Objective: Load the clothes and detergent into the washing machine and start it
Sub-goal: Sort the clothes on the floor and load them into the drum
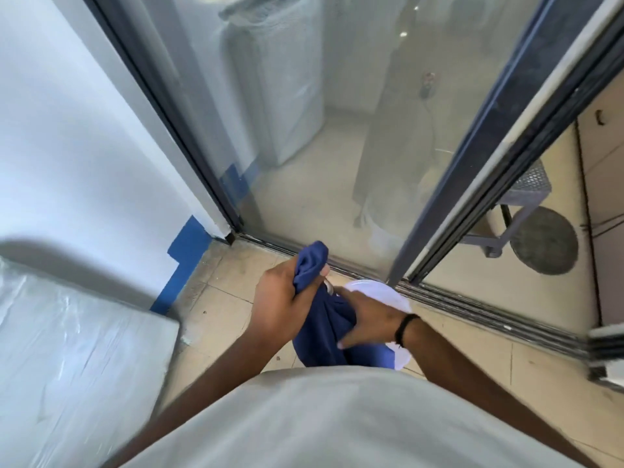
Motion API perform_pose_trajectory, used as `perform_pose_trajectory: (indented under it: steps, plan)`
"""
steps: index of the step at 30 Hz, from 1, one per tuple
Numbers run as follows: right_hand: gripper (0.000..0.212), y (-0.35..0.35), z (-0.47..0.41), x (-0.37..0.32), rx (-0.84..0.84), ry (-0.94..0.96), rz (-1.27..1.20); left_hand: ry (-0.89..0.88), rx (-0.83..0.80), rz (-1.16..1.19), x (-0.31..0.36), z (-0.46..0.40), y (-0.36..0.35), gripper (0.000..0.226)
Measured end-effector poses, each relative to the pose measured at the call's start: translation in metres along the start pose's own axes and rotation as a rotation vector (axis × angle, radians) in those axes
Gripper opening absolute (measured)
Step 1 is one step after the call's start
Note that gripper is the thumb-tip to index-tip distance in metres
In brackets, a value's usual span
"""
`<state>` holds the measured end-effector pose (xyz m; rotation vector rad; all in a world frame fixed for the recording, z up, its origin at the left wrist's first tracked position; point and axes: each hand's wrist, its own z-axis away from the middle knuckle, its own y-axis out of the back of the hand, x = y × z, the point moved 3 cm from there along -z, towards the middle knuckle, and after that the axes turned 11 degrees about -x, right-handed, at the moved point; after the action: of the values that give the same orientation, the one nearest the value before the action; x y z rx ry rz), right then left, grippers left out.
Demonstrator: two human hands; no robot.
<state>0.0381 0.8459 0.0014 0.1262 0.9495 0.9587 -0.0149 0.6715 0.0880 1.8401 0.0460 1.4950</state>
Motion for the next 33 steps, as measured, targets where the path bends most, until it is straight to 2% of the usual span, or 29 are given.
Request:
perform_pose_trajectory:
  steps: [2, 4, 7, 9, 12, 13, 14, 16, 17, 19, 22, 24, 28, 29, 30, 31, 32, 33]
  plan:
    - [0.049, -0.029, -0.014, -0.003, -0.057, -0.08, 0.054, 0.024, 0.033, 0.105, 0.013, 0.011, 0.021, 0.046]
    - [0.029, -0.041, -0.022, -0.002, 0.05, -0.13, 0.047, 0.064, 0.044, 0.117, 0.011, 0.021, 0.045, 0.048]
    - [0.026, -0.036, -0.019, -0.016, 0.229, -0.132, 0.051, 0.186, -0.15, -0.128, -0.024, 0.036, 0.079, 0.056]
    - [0.019, -0.027, -0.01, -0.045, 0.306, -0.07, 0.095, 0.258, -0.273, -0.256, -0.051, 0.05, 0.093, 0.05]
    - [0.021, -0.018, 0.004, -0.105, 0.373, 0.091, 0.17, 0.171, -0.265, -0.384, -0.07, 0.068, 0.093, 0.054]
    - [0.026, -0.019, 0.006, -0.125, 0.372, 0.164, 0.17, 0.111, -0.241, -0.422, -0.072, 0.073, 0.089, 0.064]
    - [0.026, -0.025, 0.007, -0.143, 0.356, 0.218, 0.169, 0.059, -0.237, -0.429, -0.071, 0.076, 0.085, 0.084]
    - [0.016, -0.04, 0.007, -0.171, 0.335, 0.322, 0.137, 0.014, -0.304, -0.312, -0.067, 0.081, 0.074, 0.122]
    - [0.016, -0.047, 0.007, -0.178, 0.337, 0.378, 0.068, 0.019, -0.32, -0.222, -0.065, 0.083, 0.069, 0.124]
    - [0.023, -0.052, 0.01, -0.183, 0.342, 0.442, -0.124, 0.0, -0.24, -0.134, -0.063, 0.088, 0.067, 0.099]
    - [0.043, -0.05, 0.016, -0.175, 0.303, 0.458, -0.399, -0.052, -0.057, -0.157, -0.06, 0.094, 0.077, 0.06]
    - [0.058, -0.052, 0.012, -0.159, 0.221, 0.411, -0.368, -0.068, 0.032, -0.103, -0.06, 0.093, 0.085, 0.049]
    - [0.086, -0.077, -0.027, -0.104, -0.008, 0.163, -0.185, -0.123, 0.166, 0.061, -0.038, 0.098, 0.099, 0.029]
    - [0.076, -0.084, -0.035, -0.094, -0.032, 0.143, -0.174, -0.151, 0.182, 0.093, -0.031, 0.101, 0.104, 0.025]
    - [0.054, -0.09, -0.039, -0.089, -0.026, 0.102, -0.169, -0.174, 0.18, 0.119, -0.026, 0.103, 0.107, 0.023]
    - [0.029, -0.094, -0.044, -0.085, 0.018, 0.064, -0.166, -0.187, 0.161, 0.137, -0.022, 0.105, 0.112, 0.023]
    - [0.014, -0.093, -0.047, -0.083, 0.102, 0.028, -0.186, -0.179, 0.128, 0.147, -0.021, 0.107, 0.116, 0.023]
    - [0.01, -0.089, -0.049, -0.081, 0.188, 0.013, -0.22, -0.155, 0.08, 0.145, -0.022, 0.108, 0.121, 0.025]
